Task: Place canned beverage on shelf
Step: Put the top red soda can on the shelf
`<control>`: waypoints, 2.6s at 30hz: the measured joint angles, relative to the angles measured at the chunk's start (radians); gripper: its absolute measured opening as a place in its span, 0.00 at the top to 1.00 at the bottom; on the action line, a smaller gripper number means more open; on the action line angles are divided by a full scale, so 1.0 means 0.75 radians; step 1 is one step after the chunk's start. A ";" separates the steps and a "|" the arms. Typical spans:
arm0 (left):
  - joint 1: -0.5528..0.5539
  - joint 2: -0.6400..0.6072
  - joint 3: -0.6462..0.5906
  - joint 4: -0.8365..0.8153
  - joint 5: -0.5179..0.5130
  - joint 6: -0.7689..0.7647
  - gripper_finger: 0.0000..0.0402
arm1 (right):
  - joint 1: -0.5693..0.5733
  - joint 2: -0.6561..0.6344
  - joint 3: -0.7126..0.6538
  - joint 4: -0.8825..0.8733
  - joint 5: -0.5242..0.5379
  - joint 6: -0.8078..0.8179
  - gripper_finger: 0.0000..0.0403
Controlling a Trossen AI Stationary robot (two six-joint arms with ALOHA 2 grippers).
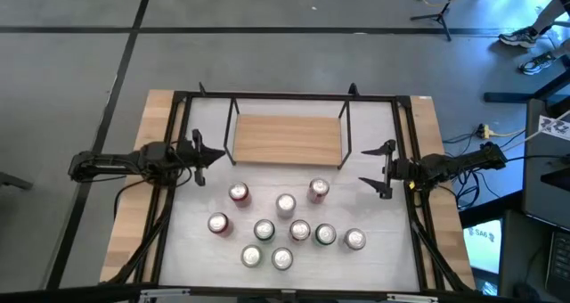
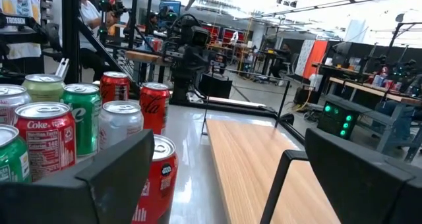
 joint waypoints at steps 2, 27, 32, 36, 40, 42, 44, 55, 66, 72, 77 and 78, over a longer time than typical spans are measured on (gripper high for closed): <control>0.000 -0.001 0.000 0.009 -0.043 -0.051 0.94 | 0.000 0.000 0.000 0.001 0.000 0.000 0.04; 0.000 0.000 0.000 0.166 -0.112 -0.465 0.40 | 0.000 0.000 0.000 0.000 0.000 -0.001 0.04; -0.001 0.003 0.000 0.387 -0.051 -0.439 0.40 | 0.000 0.000 0.000 0.000 -0.001 -0.001 0.04; -0.001 0.056 0.004 0.509 -0.043 -0.410 0.40 | 0.000 0.000 0.000 0.001 -0.051 -0.001 0.04; -0.001 0.177 0.071 0.511 -0.042 -0.385 0.40 | 0.000 0.000 0.000 0.003 -0.162 0.067 0.04; -0.001 0.260 0.122 0.512 -0.041 -0.380 0.40 | 0.000 0.001 0.000 0.003 -0.215 0.150 0.04; -0.001 0.356 0.181 0.511 -0.038 -0.339 0.40 | 0.000 0.001 0.000 0.002 -0.249 0.229 0.04; -0.008 0.878 0.579 0.418 0.128 -0.106 0.40 | 0.000 0.001 0.000 0.000 -0.256 0.265 0.04; -0.089 1.276 1.215 -0.464 0.142 0.027 0.40 | 0.000 0.001 0.000 -0.001 -0.256 0.382 0.04; -0.169 1.366 1.384 -0.777 0.141 0.027 0.40 | 0.000 0.000 0.000 -0.001 -0.256 0.398 0.04; -0.265 1.406 1.403 -0.944 0.139 0.009 0.40 | 0.001 0.000 0.000 0.000 -0.256 0.398 0.04; -0.282 1.413 1.403 -0.977 0.130 -0.015 0.40 | 0.001 0.001 0.000 -0.001 -0.256 0.398 0.04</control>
